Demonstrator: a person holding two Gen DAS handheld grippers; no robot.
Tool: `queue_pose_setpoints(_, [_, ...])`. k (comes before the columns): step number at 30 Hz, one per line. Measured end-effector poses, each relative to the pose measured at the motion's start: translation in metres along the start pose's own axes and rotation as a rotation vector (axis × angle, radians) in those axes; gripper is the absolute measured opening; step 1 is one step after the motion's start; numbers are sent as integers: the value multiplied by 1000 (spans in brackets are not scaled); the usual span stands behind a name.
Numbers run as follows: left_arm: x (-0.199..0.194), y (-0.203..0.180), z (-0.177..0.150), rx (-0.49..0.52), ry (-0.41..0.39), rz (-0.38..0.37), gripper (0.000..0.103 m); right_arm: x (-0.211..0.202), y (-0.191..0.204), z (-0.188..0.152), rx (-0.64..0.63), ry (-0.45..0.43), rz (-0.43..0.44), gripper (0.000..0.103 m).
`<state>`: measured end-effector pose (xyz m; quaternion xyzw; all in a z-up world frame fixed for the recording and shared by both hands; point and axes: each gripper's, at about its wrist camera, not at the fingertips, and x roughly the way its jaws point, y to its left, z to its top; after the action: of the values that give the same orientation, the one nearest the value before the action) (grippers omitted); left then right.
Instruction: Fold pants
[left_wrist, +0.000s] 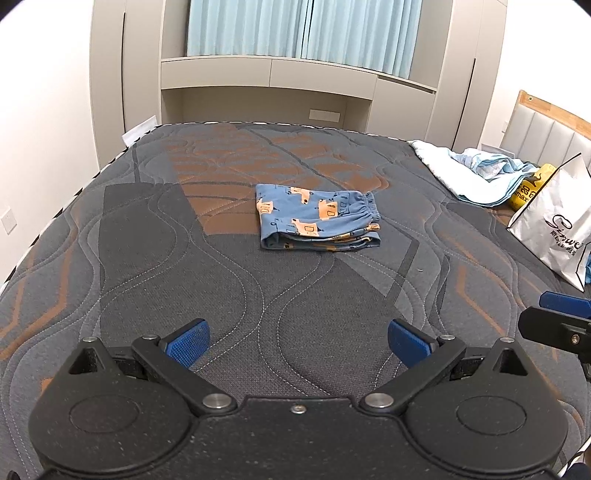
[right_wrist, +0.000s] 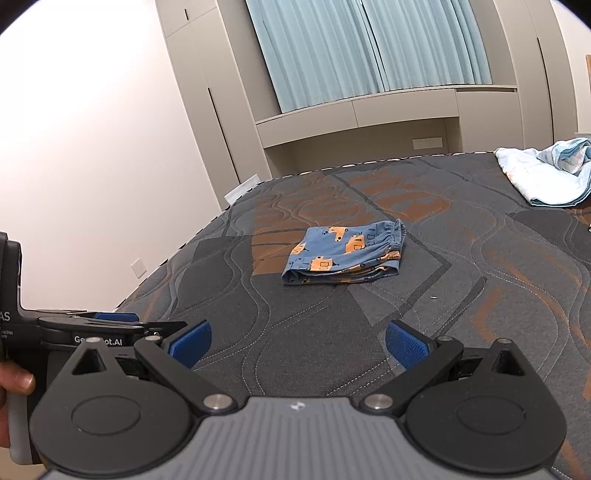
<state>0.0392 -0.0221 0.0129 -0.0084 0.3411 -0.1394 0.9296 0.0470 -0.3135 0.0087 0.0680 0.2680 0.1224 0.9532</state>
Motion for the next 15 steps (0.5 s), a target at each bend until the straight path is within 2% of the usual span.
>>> queue_pose_setpoints(15, [-2, 1, 1, 3, -6, 2, 102, -1, 0, 1, 7, -5, 4, 103])
